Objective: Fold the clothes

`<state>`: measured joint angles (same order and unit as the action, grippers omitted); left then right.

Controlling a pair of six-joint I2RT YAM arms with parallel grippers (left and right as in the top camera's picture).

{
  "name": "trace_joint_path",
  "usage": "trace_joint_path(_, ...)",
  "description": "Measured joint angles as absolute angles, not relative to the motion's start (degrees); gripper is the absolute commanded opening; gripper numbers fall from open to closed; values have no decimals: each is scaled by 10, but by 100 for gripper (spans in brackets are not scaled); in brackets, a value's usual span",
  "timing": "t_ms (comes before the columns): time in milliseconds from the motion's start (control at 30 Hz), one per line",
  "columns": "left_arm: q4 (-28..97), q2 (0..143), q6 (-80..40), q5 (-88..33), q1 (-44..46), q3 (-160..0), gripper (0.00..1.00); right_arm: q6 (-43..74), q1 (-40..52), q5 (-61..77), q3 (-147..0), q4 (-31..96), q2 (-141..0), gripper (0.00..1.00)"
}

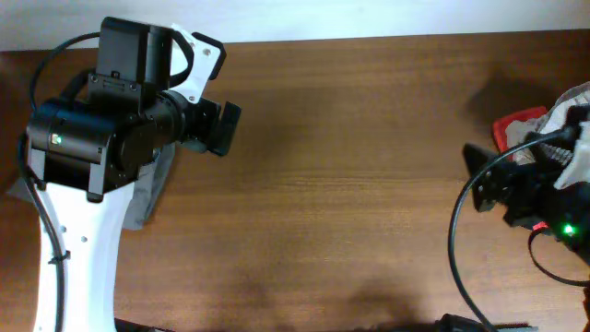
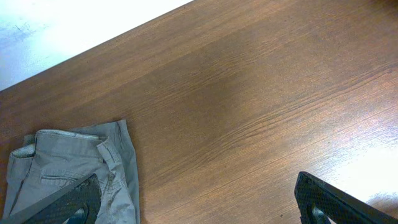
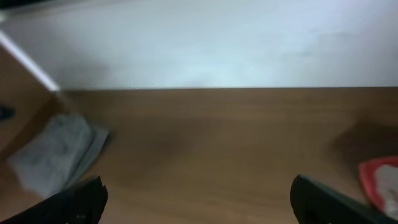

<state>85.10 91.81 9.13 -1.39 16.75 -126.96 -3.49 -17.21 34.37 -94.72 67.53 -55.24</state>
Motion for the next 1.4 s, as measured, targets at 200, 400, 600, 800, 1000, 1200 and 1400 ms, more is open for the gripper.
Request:
trace_joint_path(200, 851, 918, 91, -13, 168, -1270, 99, -38, -31, 178, -927, 675, -518, 99)
trace_joint_path(400, 851, 918, 90, -10, 168, -1269, 99, -41, -48, 86, -750, 572, -364, 99)
trace_joint_path(600, 851, 918, 89, -10, 168, -1268, 99, -43, -79, 58, -494, 466, -207, 99)
trace_joint_path(800, 851, 918, 89, -10, 168, -1267, 99, -43, -79, 79, -275, 412, -78, 99)
trace_joint_path(1000, 851, 918, 89, -10, 168, -1267, 99, -43, -79, 115, -138, 371, -9, 99)
trace_joint_path(1200, 851, 918, 89, -10, 168, -1267, 99, -43, -79, 123, -94, 343, -9, 99)
trace_joint_path(1400, 851, 918, 89, -10, 168, -1267, 99, -43, -79, 126, -94, 342, -9, 99)
